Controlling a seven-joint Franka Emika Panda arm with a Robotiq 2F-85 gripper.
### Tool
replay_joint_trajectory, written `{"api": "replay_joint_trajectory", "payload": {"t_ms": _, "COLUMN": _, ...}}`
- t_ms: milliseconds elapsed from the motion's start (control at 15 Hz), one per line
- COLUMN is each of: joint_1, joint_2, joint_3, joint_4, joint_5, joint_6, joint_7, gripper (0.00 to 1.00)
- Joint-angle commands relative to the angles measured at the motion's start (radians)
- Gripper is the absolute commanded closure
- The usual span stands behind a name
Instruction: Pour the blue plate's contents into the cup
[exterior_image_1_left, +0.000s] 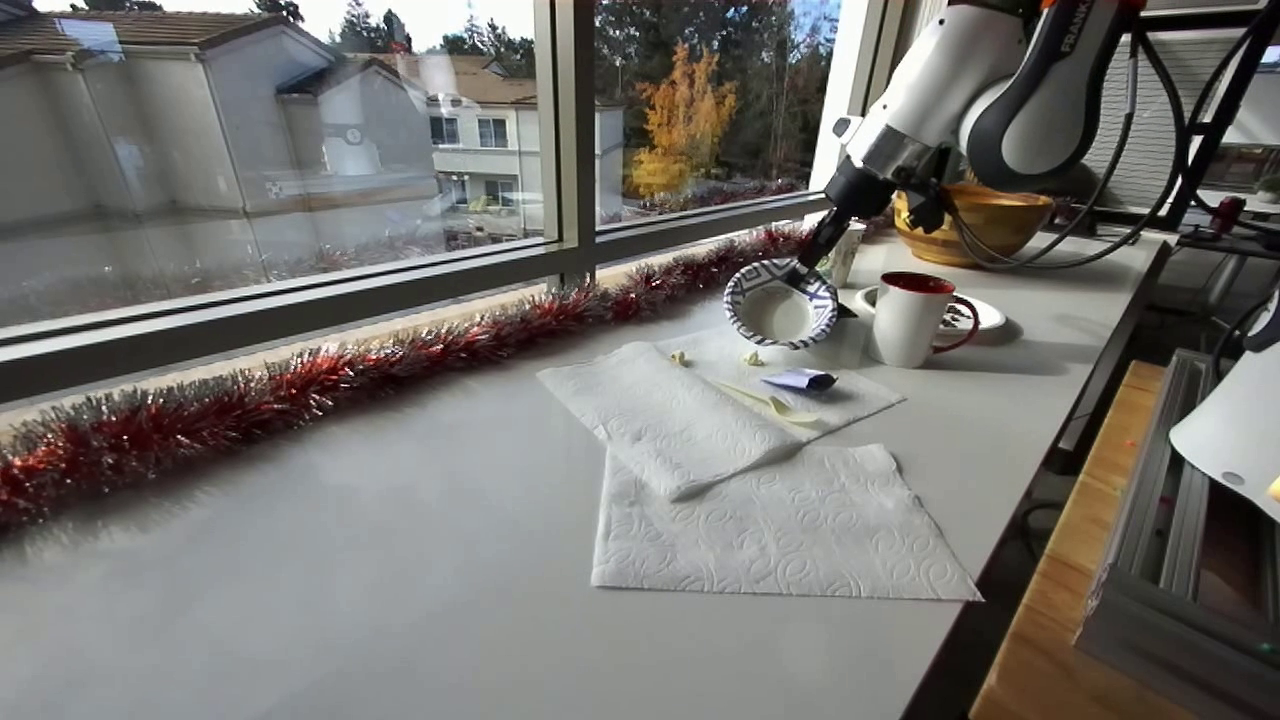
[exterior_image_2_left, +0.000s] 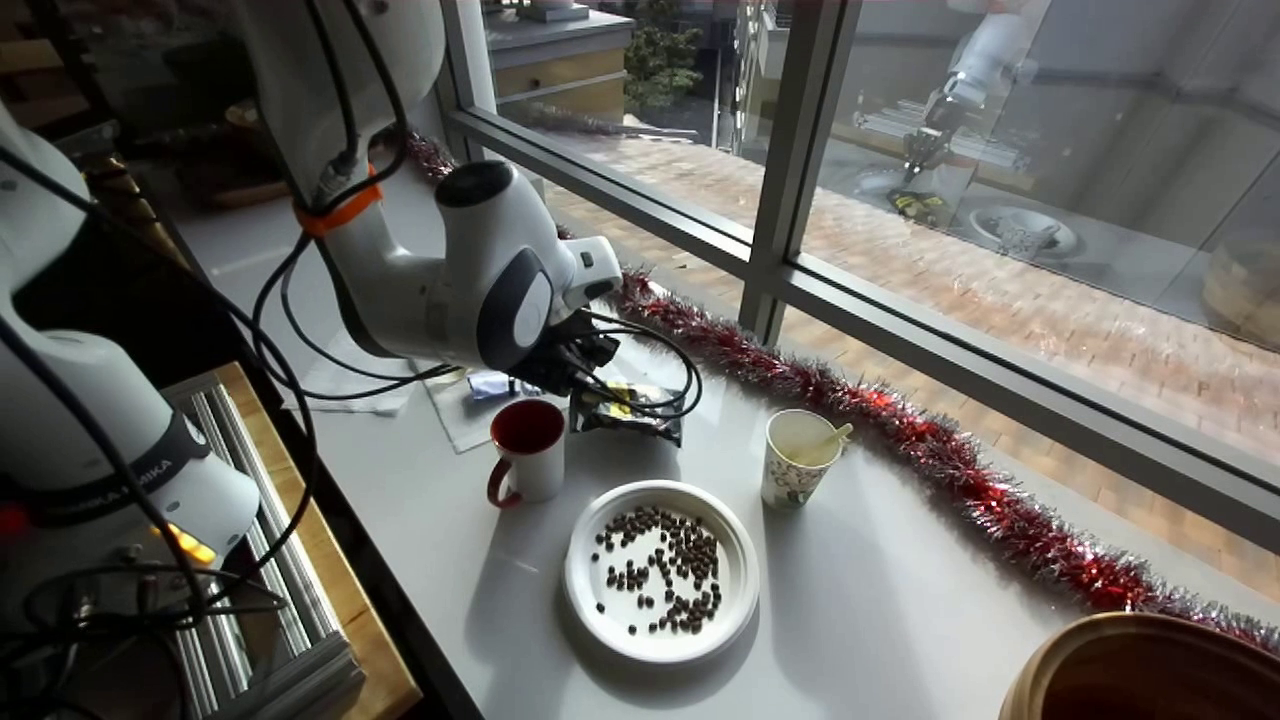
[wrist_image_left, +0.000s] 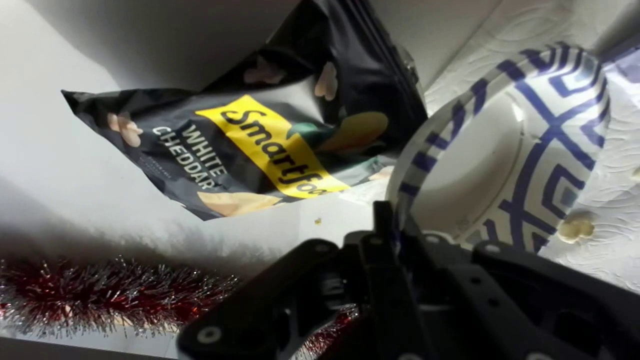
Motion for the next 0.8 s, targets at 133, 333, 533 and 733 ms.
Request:
{"api": "replay_joint_trajectory", "payload": {"t_ms": 133, "joint_1": -0.005, "joint_2": -0.014, "joint_3": 0.027, "joint_4": 0.003, "joint_5": 0.009, "joint_6": 0.0, "joint_7": 0.034, "gripper": 0.98}}
{"api": "replay_joint_trajectory", "payload": {"t_ms": 333, "joint_1": -0.031, "joint_2": -0.016, "joint_3": 0.08, "joint_4": 0.009, "joint_5": 0.003, "joint_6": -0.015, "joint_7": 0.11, "gripper": 0.98}}
{"api": "replay_joint_trajectory", "payload": {"t_ms": 533, "joint_1": -0.092, "joint_2": 0.015, "joint_3": 0.174, "joint_4": 0.037, "joint_5": -0.011, "joint_6": -0.051, "joint_7": 0.244, "gripper": 0.98}}
{"api": "replay_joint_trajectory", "payload": {"t_ms": 733, "joint_1": -0.181, "joint_2": 0.063, "joint_3": 0.285, "joint_4": 0.082, "joint_5": 0.007, "joint_6": -0.107, "joint_7": 0.369, "gripper": 0.98}}
